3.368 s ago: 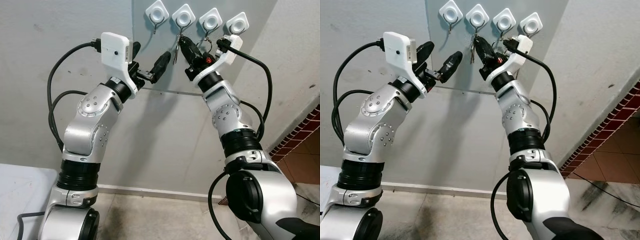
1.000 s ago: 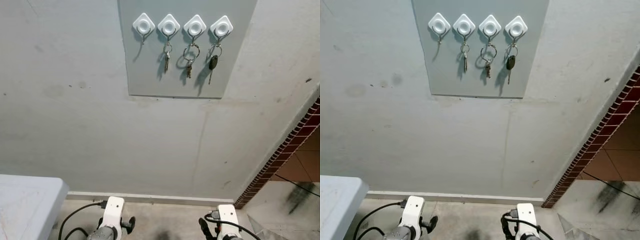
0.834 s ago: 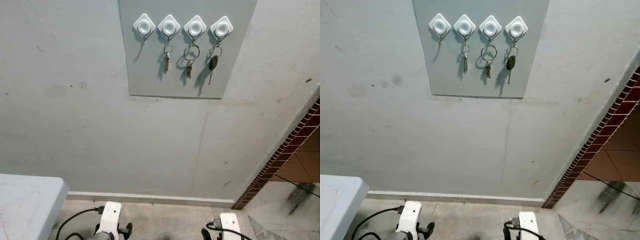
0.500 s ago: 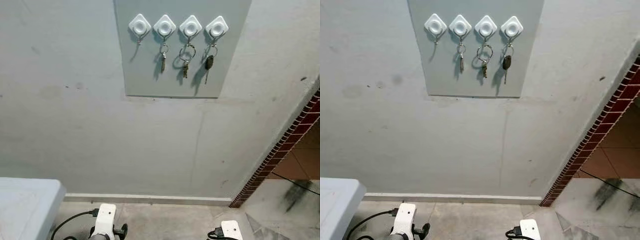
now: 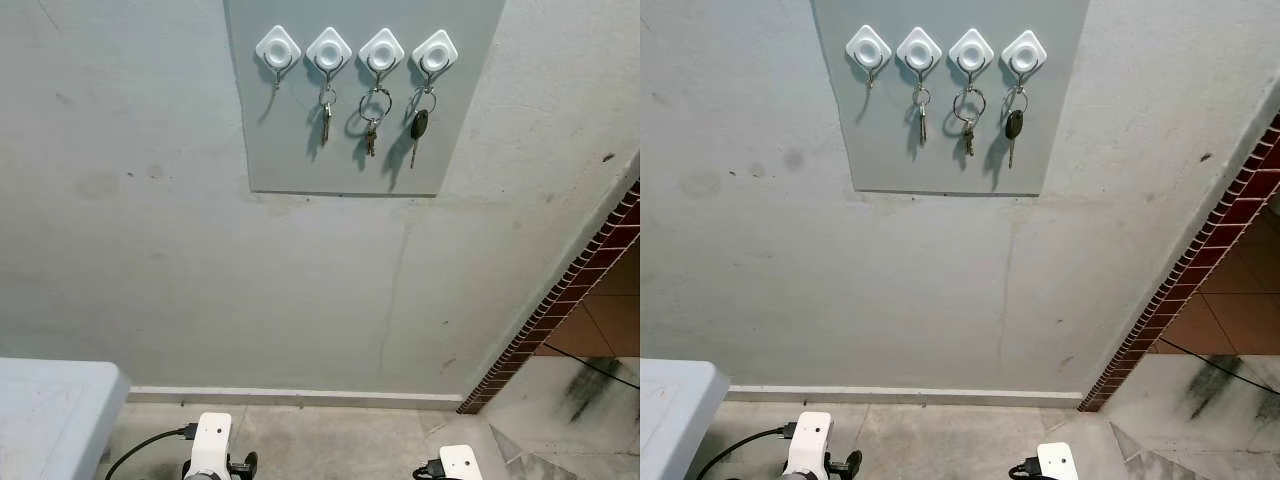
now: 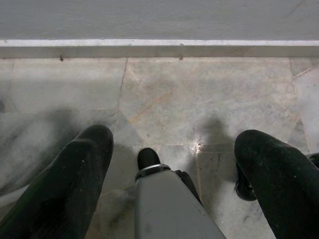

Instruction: Hang keys on a hook

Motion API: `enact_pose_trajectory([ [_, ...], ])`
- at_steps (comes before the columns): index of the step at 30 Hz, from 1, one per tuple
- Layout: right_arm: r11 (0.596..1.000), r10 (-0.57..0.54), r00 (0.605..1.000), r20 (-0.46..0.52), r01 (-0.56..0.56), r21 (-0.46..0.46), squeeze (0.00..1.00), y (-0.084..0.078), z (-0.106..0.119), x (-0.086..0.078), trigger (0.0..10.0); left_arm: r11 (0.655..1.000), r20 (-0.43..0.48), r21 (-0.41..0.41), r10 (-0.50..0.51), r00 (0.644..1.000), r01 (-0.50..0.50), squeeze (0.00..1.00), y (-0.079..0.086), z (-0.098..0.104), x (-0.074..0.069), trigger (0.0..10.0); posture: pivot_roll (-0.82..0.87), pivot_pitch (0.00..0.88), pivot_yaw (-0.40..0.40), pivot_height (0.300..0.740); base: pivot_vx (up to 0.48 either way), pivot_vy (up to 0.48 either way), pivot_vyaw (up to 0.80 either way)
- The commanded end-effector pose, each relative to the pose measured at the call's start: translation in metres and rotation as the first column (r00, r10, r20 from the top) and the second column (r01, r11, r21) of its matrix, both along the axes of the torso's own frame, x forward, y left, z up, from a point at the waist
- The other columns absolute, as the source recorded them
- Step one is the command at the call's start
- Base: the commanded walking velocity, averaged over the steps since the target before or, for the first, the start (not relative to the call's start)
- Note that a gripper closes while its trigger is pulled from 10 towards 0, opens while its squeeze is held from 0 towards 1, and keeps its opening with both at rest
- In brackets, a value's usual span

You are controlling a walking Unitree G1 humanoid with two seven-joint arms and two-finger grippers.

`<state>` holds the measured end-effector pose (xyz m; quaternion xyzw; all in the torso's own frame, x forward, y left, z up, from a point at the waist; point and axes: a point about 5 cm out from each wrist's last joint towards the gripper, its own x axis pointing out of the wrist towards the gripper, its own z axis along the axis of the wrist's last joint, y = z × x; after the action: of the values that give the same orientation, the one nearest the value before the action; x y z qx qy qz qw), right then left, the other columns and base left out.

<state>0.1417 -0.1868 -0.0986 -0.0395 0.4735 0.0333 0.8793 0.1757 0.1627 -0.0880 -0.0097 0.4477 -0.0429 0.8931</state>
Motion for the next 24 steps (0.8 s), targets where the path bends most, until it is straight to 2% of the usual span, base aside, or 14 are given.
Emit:
enact_pose_trajectory([
  [1, 1.000, 0.018, 1.000, -0.023, -0.018, 0.005, 0.00, 0.005, -0.002, -0.003, 10.0, 1.000, 0.000, 0.012, -0.016, 1.000, 0.016, 0.00, 0.001, 0.001, 0.002, 10.0, -0.06, 0.000, 0.009, 0.715, 0.000, 0.000, 0.00],
  [7, 0.999, 0.037, 0.998, -0.041, -0.037, 0.013, 0.00, 0.010, -0.004, -0.007, 10.0, 0.999, -0.001, 0.014, -0.039, 0.999, 0.039, 0.00, 0.000, 0.000, 0.000, 10.0, -0.05, 0.000, 0.004, 0.715, 0.000, 0.000, 0.00],
  [14, 0.999, 0.037, 0.998, -0.052, -0.036, 0.011, 0.00, 0.006, -0.005, -0.009, 10.0, 0.999, -0.020, 0.019, -0.050, 0.999, 0.050, 0.00, 0.001, -0.003, -0.006, 10.0, -0.06, 0.000, 0.000, 0.715, 0.000, 0.000, 0.00],
  [24, 0.999, 0.040, 0.997, -0.069, -0.040, -0.001, 0.00, 0.002, -0.006, -0.014, 10.0, 0.999, -0.011, 0.018, -0.046, 0.999, 0.046, 0.00, 0.002, -0.002, -0.004, 10.0, -0.05, 0.000, -0.001, 0.715, 0.000, 0.000, 0.00],
])
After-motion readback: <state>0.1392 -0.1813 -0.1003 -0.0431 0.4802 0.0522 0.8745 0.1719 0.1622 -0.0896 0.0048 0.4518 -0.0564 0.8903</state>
